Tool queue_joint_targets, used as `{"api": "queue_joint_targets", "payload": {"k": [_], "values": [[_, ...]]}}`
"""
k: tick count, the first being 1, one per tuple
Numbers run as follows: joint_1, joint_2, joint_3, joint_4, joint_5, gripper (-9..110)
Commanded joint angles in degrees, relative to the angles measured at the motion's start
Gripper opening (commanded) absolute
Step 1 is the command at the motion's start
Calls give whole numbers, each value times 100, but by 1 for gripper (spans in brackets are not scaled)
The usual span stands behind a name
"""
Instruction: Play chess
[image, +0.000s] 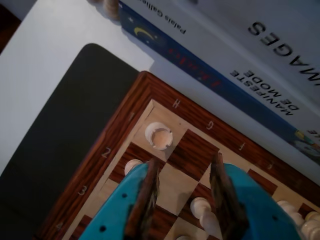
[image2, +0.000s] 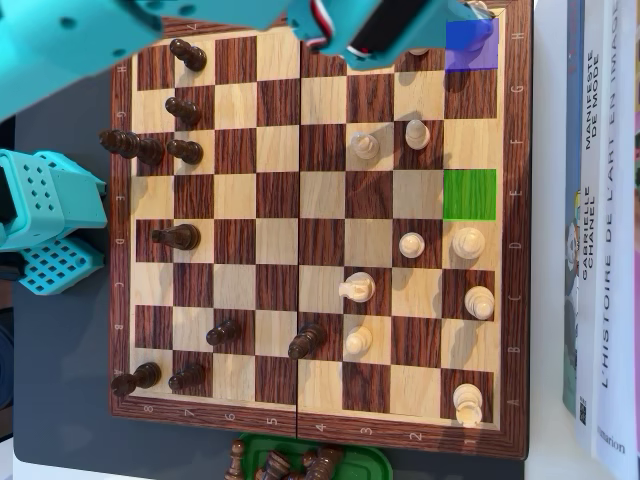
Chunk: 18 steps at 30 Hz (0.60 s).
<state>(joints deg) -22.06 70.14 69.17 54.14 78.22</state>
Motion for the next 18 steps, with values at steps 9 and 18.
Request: {"api": "queue_joint_targets", "payload": {"k": [9,18], "values": [[44,-369,-510,9,-9,16],[44,-721,-791,9,-9,16]]}}
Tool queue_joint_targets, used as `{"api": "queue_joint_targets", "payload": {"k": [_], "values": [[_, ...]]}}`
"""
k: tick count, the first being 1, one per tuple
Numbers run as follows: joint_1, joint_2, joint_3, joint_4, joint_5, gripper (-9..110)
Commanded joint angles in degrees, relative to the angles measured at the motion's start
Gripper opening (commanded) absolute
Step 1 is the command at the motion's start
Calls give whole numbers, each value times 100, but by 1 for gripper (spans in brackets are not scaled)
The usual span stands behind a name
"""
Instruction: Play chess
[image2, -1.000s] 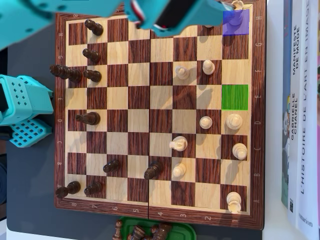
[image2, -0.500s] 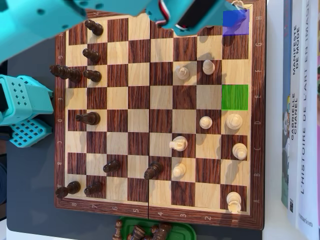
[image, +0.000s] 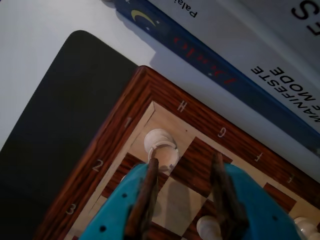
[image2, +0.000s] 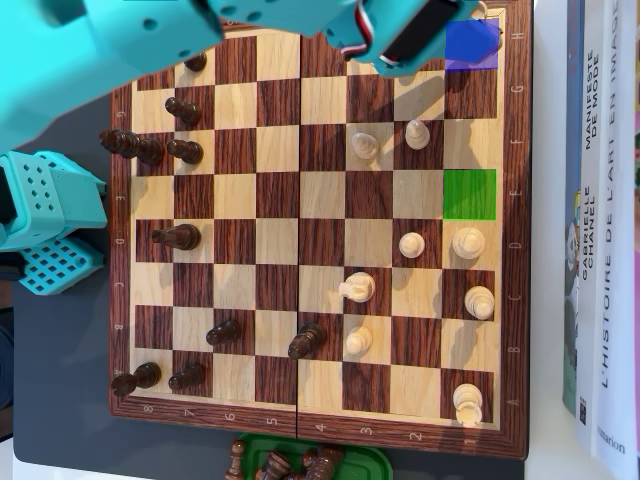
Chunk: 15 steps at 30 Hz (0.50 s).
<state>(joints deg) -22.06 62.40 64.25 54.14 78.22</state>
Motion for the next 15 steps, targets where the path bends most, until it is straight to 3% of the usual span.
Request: {"api": "queue_joint_targets", "payload": {"k": [1,15], "values": [[26,53,-308,9,-9,16],[-79,53,-299,9,0,16]]}}
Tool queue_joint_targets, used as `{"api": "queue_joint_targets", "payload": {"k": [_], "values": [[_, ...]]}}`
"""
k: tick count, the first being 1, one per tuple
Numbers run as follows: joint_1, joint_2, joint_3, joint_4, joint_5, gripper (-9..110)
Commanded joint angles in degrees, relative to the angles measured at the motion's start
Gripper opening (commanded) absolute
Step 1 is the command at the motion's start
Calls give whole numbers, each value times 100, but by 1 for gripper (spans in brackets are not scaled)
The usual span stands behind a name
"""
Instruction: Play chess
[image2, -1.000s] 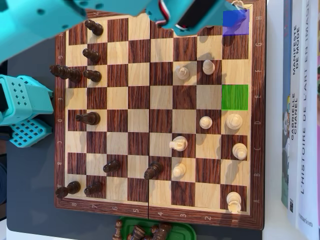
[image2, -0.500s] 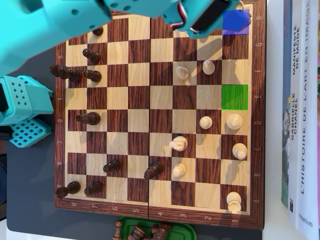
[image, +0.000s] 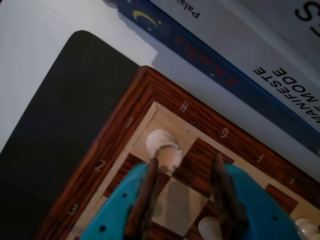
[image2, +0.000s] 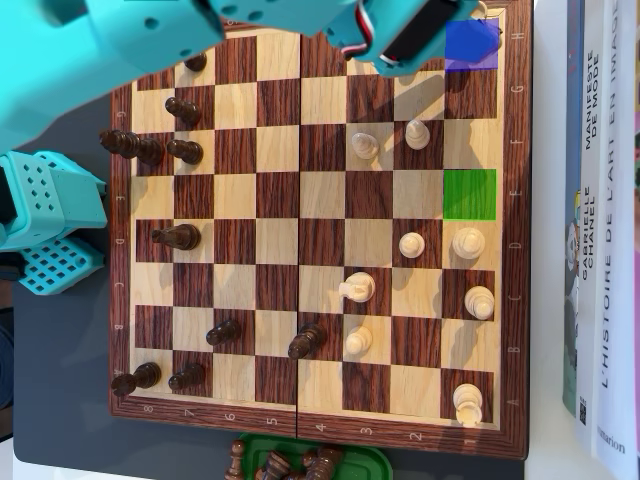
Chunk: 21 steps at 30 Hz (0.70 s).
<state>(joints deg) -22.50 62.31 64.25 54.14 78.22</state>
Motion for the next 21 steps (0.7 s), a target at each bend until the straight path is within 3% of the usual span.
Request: {"api": "queue_joint_targets", "payload": {"k": [1,21], "values": [[-35,62,-299,9,0,16],[-97,-193,-475,211,53,16]]}}
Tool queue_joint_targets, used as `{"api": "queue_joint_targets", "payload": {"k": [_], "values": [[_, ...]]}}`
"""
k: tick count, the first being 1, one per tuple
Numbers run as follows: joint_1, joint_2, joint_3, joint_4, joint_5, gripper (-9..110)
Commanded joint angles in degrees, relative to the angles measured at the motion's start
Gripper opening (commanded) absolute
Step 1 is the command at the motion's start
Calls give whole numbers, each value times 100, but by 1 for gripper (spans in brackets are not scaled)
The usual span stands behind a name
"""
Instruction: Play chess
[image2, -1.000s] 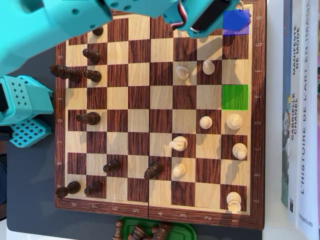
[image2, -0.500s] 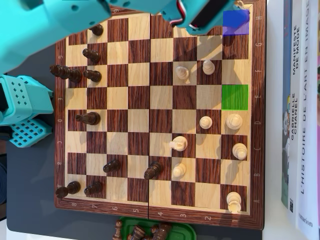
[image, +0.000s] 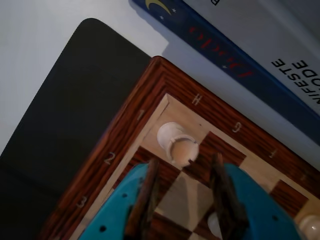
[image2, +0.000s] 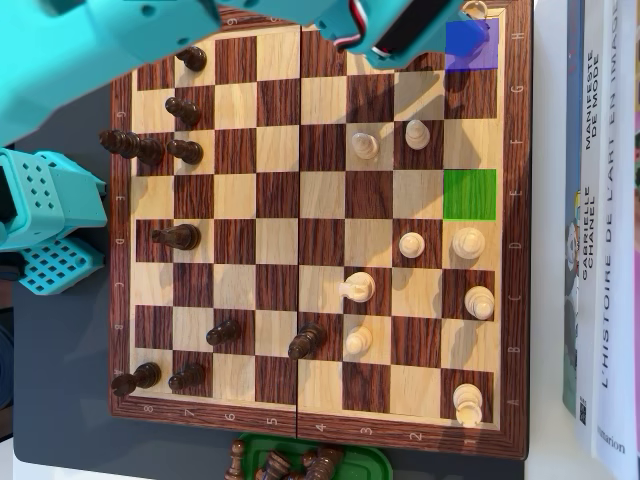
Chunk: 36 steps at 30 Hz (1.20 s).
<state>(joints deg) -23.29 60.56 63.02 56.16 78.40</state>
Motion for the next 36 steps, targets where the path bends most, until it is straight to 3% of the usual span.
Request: {"api": "queue_joint_targets", "payload": {"k": [1,36], "values": [[-18,-132,-457,26,9,16],[53,-659,-932,35,0,15]]}}
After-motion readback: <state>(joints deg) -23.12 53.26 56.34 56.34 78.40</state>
